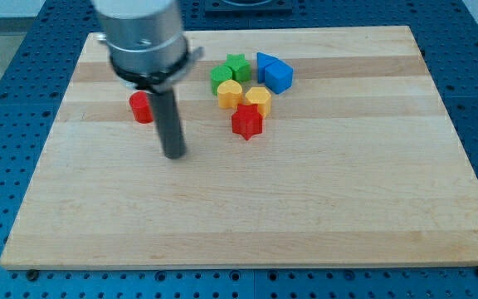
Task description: Push the red circle slightly right
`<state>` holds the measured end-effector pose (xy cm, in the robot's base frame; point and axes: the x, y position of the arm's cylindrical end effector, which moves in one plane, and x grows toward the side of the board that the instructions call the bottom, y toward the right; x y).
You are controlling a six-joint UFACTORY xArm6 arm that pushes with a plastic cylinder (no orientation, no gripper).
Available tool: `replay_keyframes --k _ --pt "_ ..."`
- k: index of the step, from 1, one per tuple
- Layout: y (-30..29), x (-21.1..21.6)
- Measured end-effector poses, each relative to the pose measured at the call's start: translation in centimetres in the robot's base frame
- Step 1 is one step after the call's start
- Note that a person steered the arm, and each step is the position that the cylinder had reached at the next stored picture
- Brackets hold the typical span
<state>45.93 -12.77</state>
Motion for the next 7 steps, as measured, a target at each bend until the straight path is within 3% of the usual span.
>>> replay_keyframes --k 2,3,5,7 --pt "-11.5 -3.7" --pt "-12.9 -8.0" --pt "-10.4 -9.9" --pt "-5.5 -7.2"
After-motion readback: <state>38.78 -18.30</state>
